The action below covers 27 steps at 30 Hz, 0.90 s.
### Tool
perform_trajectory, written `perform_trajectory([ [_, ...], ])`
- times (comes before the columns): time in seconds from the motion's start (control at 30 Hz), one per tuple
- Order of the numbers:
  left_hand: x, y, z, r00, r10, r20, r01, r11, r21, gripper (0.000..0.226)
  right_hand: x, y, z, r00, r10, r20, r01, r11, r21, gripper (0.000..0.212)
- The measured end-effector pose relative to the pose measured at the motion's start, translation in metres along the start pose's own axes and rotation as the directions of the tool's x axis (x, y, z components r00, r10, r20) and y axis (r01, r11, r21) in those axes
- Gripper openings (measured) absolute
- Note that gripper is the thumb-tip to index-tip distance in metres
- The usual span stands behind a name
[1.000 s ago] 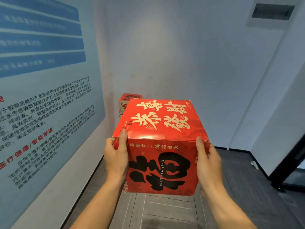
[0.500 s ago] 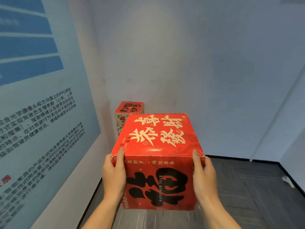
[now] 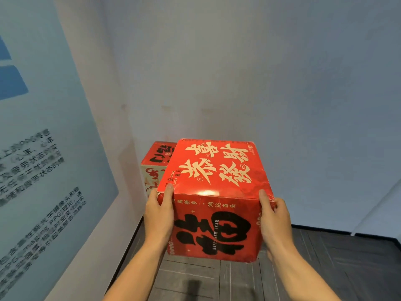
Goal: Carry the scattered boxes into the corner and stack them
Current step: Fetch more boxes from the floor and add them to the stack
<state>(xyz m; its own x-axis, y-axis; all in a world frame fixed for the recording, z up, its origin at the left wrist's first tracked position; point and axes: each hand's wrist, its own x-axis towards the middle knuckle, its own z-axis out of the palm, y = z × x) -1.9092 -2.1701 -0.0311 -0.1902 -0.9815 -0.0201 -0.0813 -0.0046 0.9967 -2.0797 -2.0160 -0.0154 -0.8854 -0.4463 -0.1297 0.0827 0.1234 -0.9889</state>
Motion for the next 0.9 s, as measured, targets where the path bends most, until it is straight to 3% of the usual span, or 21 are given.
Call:
perform_trajectory([
  [0.17, 0.112, -0.016, 0.040, 0.998, -0.031, 0.049, 0.031, 0.999, 0.010, 0.042, 0.095, 0.001, 0.061, 0.997, 0.061, -0.049, -0.063, 0.998, -0.031, 0.033],
  [0.5, 0.281, -0.043, 0.116, 0.987, -0.076, 0.140, 0.060, 0.992, 0.112, 0.035, 0.263, 0.018, 0.141, 0.987, 0.156, -0.049, -0.157, 0.987, -0.025, 0.026],
  [0.67, 0.336, -0.073, 0.146, 0.982, -0.133, 0.130, 0.109, 0.978, 0.181, 0.034, 0.333, 0.045, 0.170, 0.978, 0.209, -0.007, -0.209, 0.977, -0.049, 0.031],
  [0.8, 0.369, -0.100, 0.164, 0.977, -0.174, 0.124, 0.144, 0.965, 0.221, 0.046, 0.373, 0.066, 0.185, 0.970, 0.242, 0.018, -0.240, 0.968, -0.071, 0.031],
  [0.9, 0.384, -0.119, 0.175, 0.971, -0.208, 0.114, 0.177, 0.956, 0.232, 0.032, 0.395, 0.086, 0.193, 0.964, 0.266, 0.020, -0.264, 0.963, -0.055, 0.030],
])
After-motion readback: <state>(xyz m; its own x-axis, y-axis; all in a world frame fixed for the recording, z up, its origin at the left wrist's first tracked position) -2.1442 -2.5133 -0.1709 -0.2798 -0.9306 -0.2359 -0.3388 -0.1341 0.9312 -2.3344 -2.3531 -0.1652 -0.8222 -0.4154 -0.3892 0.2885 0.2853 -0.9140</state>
